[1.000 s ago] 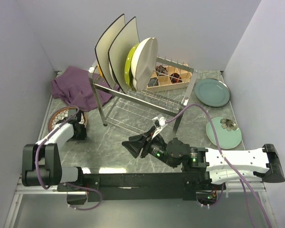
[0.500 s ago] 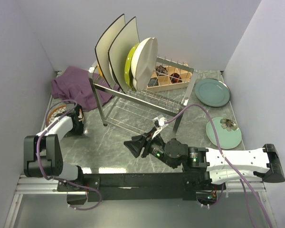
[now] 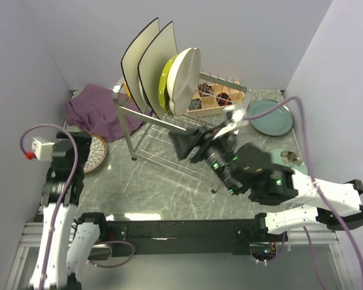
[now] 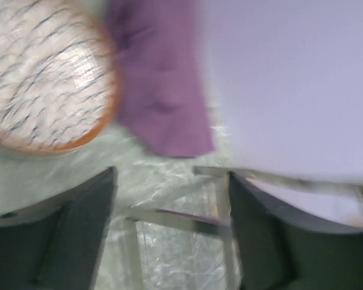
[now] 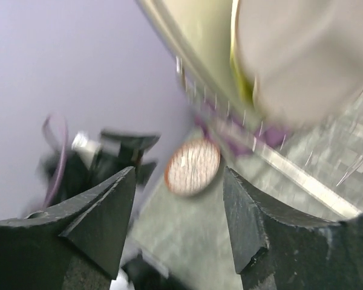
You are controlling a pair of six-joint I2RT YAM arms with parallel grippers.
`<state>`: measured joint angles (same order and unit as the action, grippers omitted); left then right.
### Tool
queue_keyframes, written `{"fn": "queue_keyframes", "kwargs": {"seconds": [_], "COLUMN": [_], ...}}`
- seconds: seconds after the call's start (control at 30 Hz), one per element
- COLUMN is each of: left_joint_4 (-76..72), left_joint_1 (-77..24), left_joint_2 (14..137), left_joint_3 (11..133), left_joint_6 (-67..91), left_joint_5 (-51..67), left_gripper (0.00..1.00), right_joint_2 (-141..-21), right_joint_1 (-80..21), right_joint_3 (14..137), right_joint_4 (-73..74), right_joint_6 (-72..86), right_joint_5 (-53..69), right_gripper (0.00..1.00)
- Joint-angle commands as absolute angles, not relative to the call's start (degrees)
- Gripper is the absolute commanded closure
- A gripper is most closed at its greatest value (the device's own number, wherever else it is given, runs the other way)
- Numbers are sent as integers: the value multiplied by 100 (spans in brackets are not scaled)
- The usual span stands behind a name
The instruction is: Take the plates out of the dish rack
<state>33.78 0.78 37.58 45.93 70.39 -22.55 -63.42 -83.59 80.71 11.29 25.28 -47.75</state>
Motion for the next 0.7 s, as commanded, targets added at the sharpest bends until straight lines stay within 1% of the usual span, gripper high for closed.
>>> {"fn": "queue_keyframes", "kwargs": {"seconds": [0.0, 0.03, 0.07, 0.1, 0.13, 0.17, 0.23, 0.3, 0.33, 0.43, 0.67], "left_joint_4": [1436, 971, 845, 774, 739, 782, 844, 844, 844, 730, 888], "left_joint_1": [61, 62, 53, 61, 62, 62, 62, 53, 61, 62, 62], "left_joint_2": [2753, 2629, 2506, 2505, 2540, 2662, 2777, 2830, 2795, 2498, 2110], "left_joint_3": [4202, 4114, 4000, 3990, 4008, 4077, 4139, 4070, 4026, 3693, 3419], "left_joint_6": [4705, 4485, 4448, 4421, 4325, 4263, 4088, 4026, 3999, 4025, 3859], "left_joint_5": [-637, -285, -55, 469, 675, 868, 1343, 1581, 1747, 1977, 2249], "left_gripper": [1, 1, 1, 0, 0, 1, 0, 0, 0, 1, 1], "right_joint_2": [-6609, -6740, -6811, -6881, -7047, -7136, -7460, -7689, -7882, -8129, -8683], "right_joint_1": [-8183, -8096, -7712, -7482, -7175, -6850, -6742, -6480, -6356, -5951, -5739], "right_joint_3": [9190, 9367, 9561, 9989, 10211, 10404, 10862, 11282, 11390, 11540, 11795], "right_joint_4": [1099, 1107, 1342, 1562, 1791, 2089, 2179, 2407, 2513, 2514, 2321], "right_joint_6": [1153, 1030, 1124, 1299, 1718, 1784, 1610, 1626, 1826, 2065, 2364], "right_joint_5": [-5546, -5485, -5363, -4831, -4529, -4291, -4070, -3807, -3458, -2990, -3085], "right_gripper": [32, 32, 32, 32, 32, 33, 33, 32, 32, 32, 36]}}
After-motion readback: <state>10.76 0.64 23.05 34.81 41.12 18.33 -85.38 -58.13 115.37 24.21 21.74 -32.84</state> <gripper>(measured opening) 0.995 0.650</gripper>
